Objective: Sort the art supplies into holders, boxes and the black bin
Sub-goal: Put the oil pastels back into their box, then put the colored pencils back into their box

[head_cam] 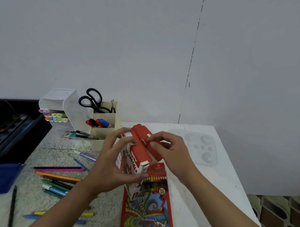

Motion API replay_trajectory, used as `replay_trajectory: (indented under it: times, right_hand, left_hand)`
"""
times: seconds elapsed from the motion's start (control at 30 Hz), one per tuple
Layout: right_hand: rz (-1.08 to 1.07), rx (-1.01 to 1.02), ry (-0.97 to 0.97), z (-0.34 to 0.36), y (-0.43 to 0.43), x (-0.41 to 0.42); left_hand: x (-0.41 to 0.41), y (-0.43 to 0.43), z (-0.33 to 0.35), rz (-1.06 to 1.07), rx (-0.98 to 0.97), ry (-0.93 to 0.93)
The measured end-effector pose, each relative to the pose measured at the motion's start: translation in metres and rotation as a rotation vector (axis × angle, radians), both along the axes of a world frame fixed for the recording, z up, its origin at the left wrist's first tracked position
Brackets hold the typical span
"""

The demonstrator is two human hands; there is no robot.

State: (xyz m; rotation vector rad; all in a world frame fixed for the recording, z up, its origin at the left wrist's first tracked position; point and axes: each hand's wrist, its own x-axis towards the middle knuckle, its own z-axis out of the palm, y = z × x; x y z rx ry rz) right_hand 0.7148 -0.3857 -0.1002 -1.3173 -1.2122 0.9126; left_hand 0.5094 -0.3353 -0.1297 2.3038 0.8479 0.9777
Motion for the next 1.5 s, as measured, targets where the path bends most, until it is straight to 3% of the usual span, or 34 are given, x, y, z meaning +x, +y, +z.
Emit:
replay_trajectory:
  times: [0.2, 0.4, 0.6, 0.77, 0.93, 1.03, 1.1, 1.27, 1.4, 1.5]
  right_hand:
    - [0.039, 0.062, -0.232, 0.006, 0.012, -0.014]
    - [0.085, 0.013, 0.013, 0.010, 0.017, -0.019]
    - [0.037, 0.060, -0.025, 0.002, 0.018, -0.029]
    - [0.045, 0.111, -0.167, -0.005, 0.013, -0.037]
    - [-0.012, 0.027, 0.053, 0.001, 0.014, -0.041]
    - [-0.067, -0.011, 0.178, 0.000, 0.019, -0.038]
    - [-0.093, -0.045, 0.169, -0.003, 0.021, -0.035]
    - [-0.127, -0.109, 0.076, -0.007, 0.014, -0.020]
    - [-0.240, -0.061, 0.231, -0.012, -0.004, 0.008]
    - [-0.357, -0.146, 0.063, -0.034, -0.018, 0.035]
  left_hand:
    - [-0.013, 0.006, 0.007, 0.114, 0.003, 0.049]
    - [-0.019, 0.011, 0.018, 0.260, 0.052, 0.034]
    - [-0.033, 0.023, 0.036, 0.231, 0.178, 0.274]
    - [-0.036, 0.024, 0.026, 0.245, -0.155, -0.015]
    - [-0.029, 0.010, 0.020, 0.172, -0.490, -0.497]
    - [-0.024, 0.013, 0.023, 0.193, -0.712, -0.618]
    - [-0.021, 0.021, 0.022, 0.211, -0.838, -0.651]
    - [-0.006, 0.025, 0.029, 0.188, -0.914, -0.609]
    - [0.024, 0.013, 0.030, 0.060, -1.005, -0.449]
    - [0.057, -0.002, 0.008, 0.044, -1.071, -0.351]
